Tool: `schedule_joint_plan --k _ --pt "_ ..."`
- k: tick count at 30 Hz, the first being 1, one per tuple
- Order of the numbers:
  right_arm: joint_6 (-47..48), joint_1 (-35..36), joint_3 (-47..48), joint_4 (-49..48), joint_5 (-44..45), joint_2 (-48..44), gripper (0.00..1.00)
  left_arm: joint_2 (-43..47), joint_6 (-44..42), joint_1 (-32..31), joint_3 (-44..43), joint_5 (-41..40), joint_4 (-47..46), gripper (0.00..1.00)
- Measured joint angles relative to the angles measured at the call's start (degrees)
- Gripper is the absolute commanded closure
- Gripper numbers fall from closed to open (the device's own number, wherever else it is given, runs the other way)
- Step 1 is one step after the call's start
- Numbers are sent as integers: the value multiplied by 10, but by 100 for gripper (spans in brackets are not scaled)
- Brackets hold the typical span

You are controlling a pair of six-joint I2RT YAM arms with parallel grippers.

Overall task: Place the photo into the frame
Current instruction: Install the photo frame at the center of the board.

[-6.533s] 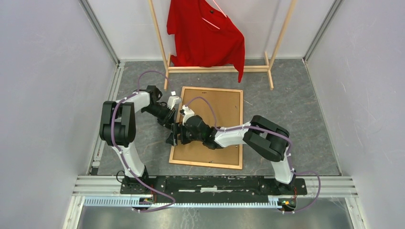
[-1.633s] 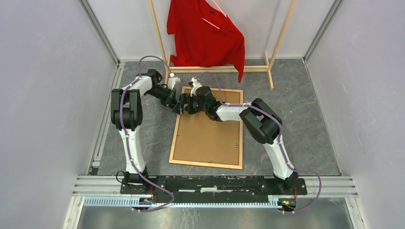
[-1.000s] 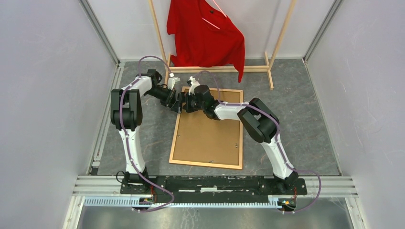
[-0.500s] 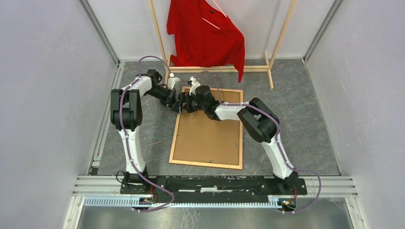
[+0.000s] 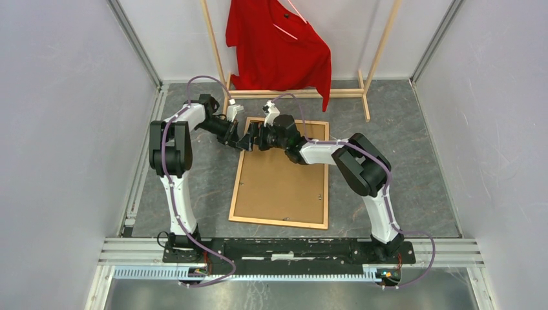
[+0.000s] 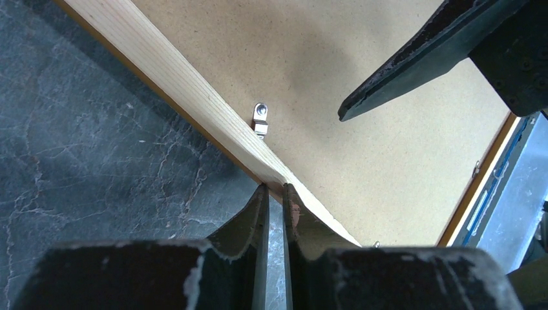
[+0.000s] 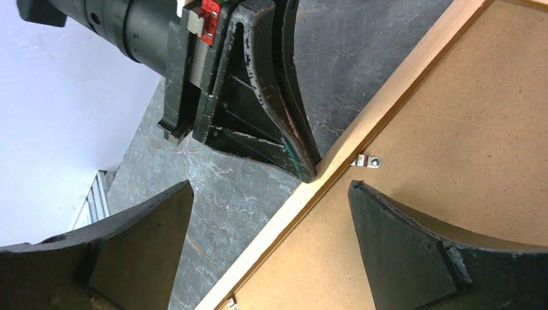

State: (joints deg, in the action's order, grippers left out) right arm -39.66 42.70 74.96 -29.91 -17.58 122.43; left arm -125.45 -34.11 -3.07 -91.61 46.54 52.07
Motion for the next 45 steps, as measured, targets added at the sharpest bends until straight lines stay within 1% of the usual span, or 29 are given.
schedule_joint_plan --k 12,29,41,45 --pt "-17 0 23 -2 0 51 2 1 0 0 1 0 0 83" --pt "-57 7 59 -26 -4 86 2 1 0 0 1 -1 0 83" --pt "-48 4 76 4 -9 86 2 2 0 0 1 -1 1 84" --pt "-24 -2 49 14 -6 52 2 2 0 1 1 -1 4 84"
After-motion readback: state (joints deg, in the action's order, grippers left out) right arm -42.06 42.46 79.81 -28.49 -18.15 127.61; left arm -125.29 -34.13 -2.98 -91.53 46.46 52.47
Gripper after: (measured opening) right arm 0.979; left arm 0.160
